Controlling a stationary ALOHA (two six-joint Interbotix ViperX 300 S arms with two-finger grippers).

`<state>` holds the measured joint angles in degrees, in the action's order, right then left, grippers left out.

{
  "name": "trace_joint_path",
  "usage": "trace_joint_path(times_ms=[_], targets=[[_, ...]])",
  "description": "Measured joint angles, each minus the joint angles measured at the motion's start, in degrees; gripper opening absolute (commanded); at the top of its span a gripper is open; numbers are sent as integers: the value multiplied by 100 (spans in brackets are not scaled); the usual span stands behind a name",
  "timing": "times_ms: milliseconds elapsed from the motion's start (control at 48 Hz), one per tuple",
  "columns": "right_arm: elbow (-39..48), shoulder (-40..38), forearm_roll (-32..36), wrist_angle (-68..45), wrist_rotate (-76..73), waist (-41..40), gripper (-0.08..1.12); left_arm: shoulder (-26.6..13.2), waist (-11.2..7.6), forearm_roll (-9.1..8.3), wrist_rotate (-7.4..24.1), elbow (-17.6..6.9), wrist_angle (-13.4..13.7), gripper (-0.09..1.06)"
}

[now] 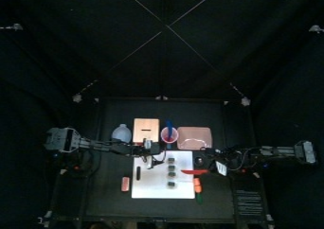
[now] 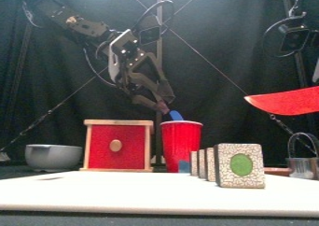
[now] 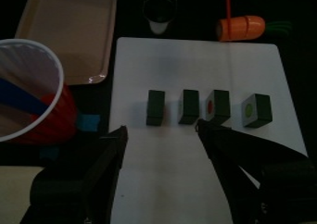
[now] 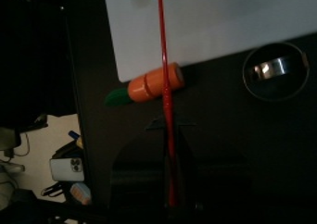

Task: Place sushi on board then cut the sushi with the knife then place the pieces on the plate
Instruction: Place the 4 sushi pieces on the plate

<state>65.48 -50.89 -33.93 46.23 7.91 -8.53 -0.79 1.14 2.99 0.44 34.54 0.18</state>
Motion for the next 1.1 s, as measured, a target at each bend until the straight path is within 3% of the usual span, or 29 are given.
trace_joint_path(times_ms=[125,479,833,1104], targets=[[26,-53,0,536,9,-404,46,0,0,0,0,0,-26,94],[149,-62,185,896,9,-782,74,0,62,0,0,44,-26,94],[-123,-70,615,853,9,-1090,77,0,272,-9,9,176,-26,94],[-606,114,1028,-712,26,-1107,78,0,536,0,0,264,-44,94]])
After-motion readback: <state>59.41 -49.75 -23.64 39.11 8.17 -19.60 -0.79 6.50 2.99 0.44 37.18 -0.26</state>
